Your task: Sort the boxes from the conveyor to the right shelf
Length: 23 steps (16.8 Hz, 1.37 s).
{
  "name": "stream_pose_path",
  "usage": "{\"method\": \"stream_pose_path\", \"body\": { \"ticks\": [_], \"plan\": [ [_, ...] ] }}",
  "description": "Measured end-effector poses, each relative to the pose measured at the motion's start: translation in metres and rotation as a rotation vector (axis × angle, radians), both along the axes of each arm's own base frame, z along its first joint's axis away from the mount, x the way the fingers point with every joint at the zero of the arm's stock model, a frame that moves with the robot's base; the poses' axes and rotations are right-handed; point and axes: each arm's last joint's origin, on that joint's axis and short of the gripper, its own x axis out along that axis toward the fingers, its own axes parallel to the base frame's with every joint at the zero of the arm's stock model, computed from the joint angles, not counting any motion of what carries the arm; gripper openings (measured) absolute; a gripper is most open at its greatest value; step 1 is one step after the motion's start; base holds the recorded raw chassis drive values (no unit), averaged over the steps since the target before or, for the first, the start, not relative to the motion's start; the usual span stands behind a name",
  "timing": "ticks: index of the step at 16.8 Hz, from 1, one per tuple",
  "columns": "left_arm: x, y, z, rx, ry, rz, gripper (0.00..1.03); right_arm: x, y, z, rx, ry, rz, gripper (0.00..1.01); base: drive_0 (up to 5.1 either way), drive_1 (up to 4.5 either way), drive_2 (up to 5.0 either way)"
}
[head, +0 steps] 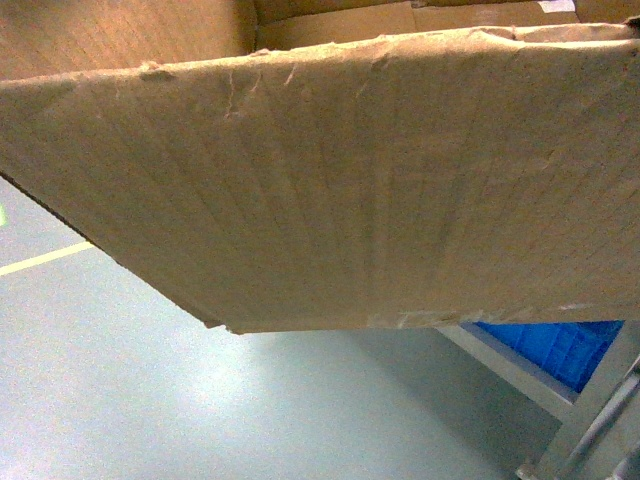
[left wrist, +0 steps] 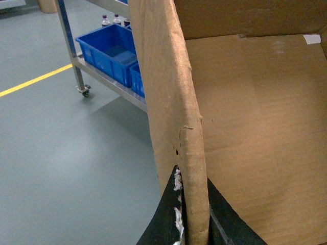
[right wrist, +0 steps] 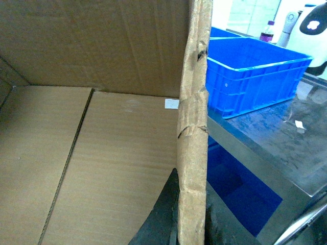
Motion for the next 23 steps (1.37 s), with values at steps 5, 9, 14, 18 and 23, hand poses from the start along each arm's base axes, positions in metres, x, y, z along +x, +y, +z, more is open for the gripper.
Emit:
{"method": "stream_pose_path", "body": {
  "ticks": [5, 9, 14, 18, 23],
  "plan": [
    [0.0000, 0.0000, 0.0000, 0.000, 0.000, 0.000, 0.02, 0.0000, 0.0000, 0.0000, 0.000, 0.000, 0.000, 0.04, -1.6, -1.60, -1.6],
    [0.0000, 0.0000, 0.0000, 0.000, 0.000, 0.000, 0.02, 0.0000, 0.0000, 0.0000, 0.000, 0.000, 0.000, 0.04, -1.5, -1.46, -1.5],
    [0.0000, 0.0000, 0.0000, 0.000, 0.000, 0.000, 0.02, 0.0000, 0.0000, 0.0000, 0.000, 0.000, 0.000, 0.04, -1.6, -1.58, -1.6],
    [0.0000, 0.0000, 0.0000, 0.000, 0.000, 0.000, 0.02, 0.0000, 0.0001, 0.0000, 0.000, 0.000, 0.000, 0.04, -1.7, -1.68, -1.7],
    [0.0000, 0.0000, 0.0000, 0.000, 0.000, 0.000, 0.02, 0.0000, 0.0000, 0.0000, 0.000, 0.000, 0.000, 0.04, -1.5, -1.49, -1.5]
  ]
}}
